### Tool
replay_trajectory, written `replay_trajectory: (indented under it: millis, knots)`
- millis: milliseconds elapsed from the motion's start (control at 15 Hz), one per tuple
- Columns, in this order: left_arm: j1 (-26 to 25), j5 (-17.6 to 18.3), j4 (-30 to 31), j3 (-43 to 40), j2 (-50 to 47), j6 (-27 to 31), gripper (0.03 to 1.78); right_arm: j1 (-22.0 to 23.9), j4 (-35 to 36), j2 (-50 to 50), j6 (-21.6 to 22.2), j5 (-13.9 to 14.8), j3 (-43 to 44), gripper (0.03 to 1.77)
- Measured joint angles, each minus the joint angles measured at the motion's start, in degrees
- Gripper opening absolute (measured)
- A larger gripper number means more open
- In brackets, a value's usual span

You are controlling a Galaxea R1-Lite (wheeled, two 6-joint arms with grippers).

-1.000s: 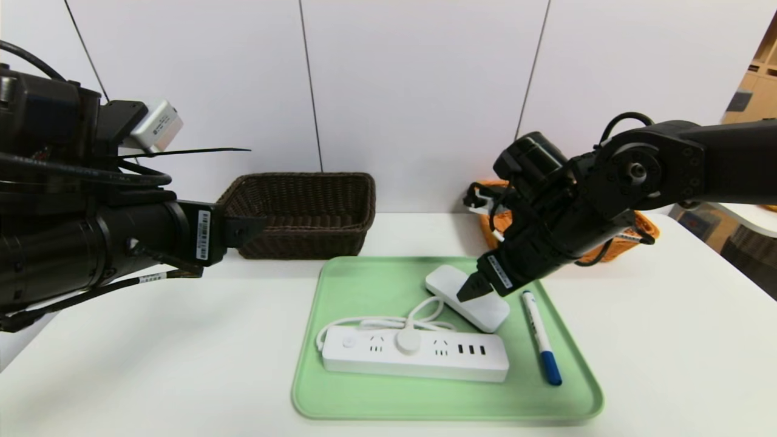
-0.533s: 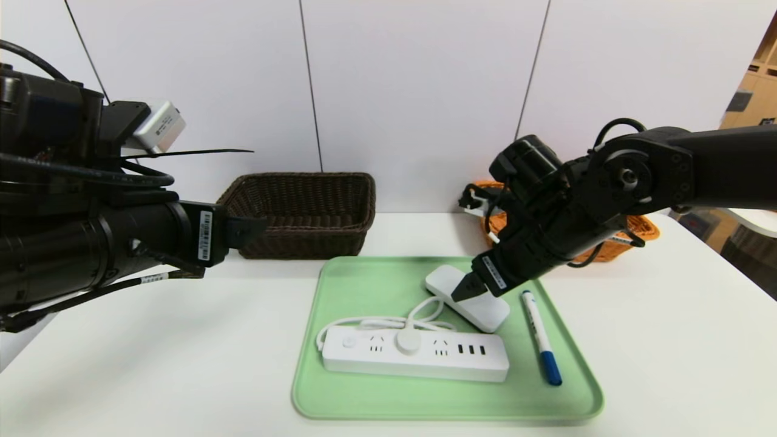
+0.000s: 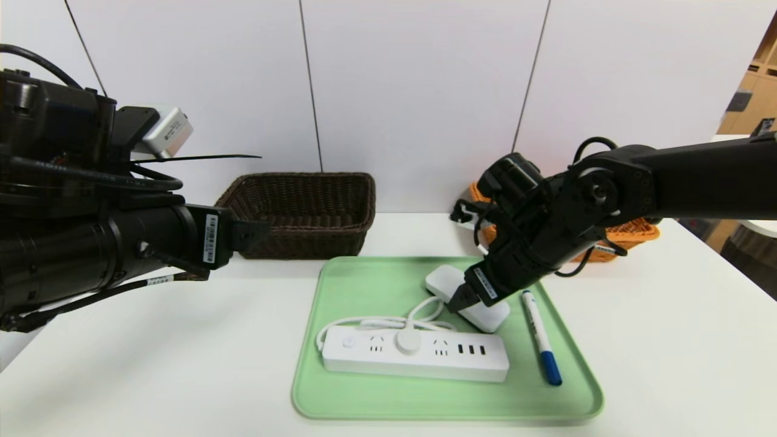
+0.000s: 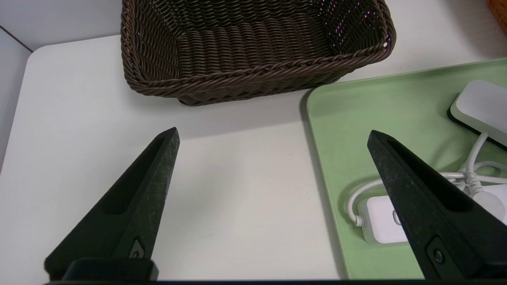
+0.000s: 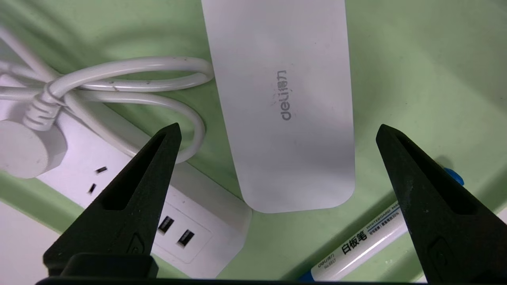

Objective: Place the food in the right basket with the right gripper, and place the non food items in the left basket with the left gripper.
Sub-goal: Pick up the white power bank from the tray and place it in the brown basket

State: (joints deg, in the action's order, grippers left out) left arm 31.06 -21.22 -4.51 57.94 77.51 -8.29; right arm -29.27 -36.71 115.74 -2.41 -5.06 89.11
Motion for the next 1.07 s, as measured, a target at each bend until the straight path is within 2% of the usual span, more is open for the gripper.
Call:
replay_trajectory:
  millis: [1067]
  knots:
    - [0.0, 0.7, 0.2, 0.3, 1.5, 0.1, 1.69, 1.5, 1.5, 3.9, 0.1, 0.2, 0.9, 1.70]
